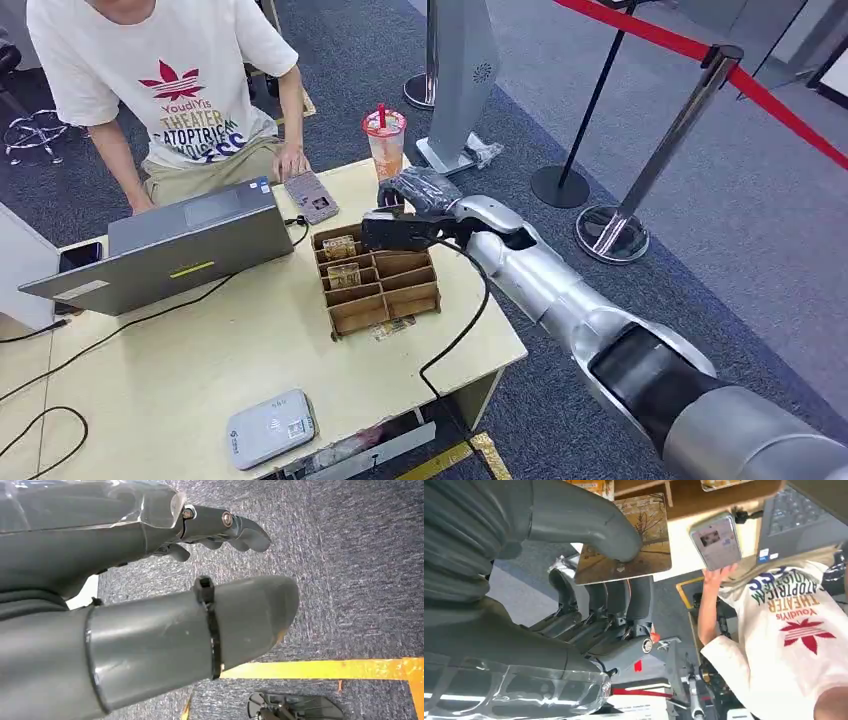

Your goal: Pass the card to the sensor for recognition and then transmit it.

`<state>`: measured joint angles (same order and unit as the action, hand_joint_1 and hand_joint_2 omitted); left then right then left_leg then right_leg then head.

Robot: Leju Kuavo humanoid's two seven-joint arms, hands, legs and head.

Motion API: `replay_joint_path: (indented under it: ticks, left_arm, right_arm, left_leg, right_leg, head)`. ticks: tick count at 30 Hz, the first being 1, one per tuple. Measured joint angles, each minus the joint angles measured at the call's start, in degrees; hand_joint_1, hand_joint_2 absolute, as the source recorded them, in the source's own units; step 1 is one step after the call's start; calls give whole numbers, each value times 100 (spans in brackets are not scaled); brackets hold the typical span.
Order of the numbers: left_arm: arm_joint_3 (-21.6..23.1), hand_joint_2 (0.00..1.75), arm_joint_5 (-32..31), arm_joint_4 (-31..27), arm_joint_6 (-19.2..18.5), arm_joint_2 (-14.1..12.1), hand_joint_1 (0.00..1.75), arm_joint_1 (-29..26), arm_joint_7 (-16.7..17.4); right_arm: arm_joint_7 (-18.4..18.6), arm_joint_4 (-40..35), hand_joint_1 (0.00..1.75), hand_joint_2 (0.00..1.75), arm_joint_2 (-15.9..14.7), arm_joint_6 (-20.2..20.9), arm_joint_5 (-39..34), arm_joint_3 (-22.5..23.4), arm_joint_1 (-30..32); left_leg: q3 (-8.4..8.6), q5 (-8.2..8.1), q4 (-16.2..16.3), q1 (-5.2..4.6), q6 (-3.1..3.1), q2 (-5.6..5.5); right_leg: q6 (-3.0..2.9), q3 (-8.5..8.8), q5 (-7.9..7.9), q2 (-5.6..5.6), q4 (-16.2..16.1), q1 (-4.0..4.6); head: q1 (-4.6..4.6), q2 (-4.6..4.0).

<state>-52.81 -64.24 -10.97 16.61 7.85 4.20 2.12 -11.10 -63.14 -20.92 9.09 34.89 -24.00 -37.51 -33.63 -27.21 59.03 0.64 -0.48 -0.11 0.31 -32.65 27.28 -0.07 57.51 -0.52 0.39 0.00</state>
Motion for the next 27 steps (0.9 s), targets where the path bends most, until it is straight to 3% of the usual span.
replay_joint_path:
  ticks: [10, 27]
  left_arm:
    - [0, 0, -74, 0, -31, 11, 0, 7, 2]
    - [2, 0, -216, 0, -236, 2, 0, 117, 127]
  right_arm:
    - [33, -192, 157, 175, 90, -46, -9, -15, -238]
    - [186, 304, 164, 175, 962, -496, 334, -203, -1296]
  left_leg:
    - [-1, 0, 0, 1, 0, 0]
    - [0, 3, 0, 1, -3, 0]
  right_leg:
    - [0, 0, 0, 0, 1, 0]
    - [0, 0, -1, 1, 3, 1]
  head:
    - [0, 0]
    - [0, 0]
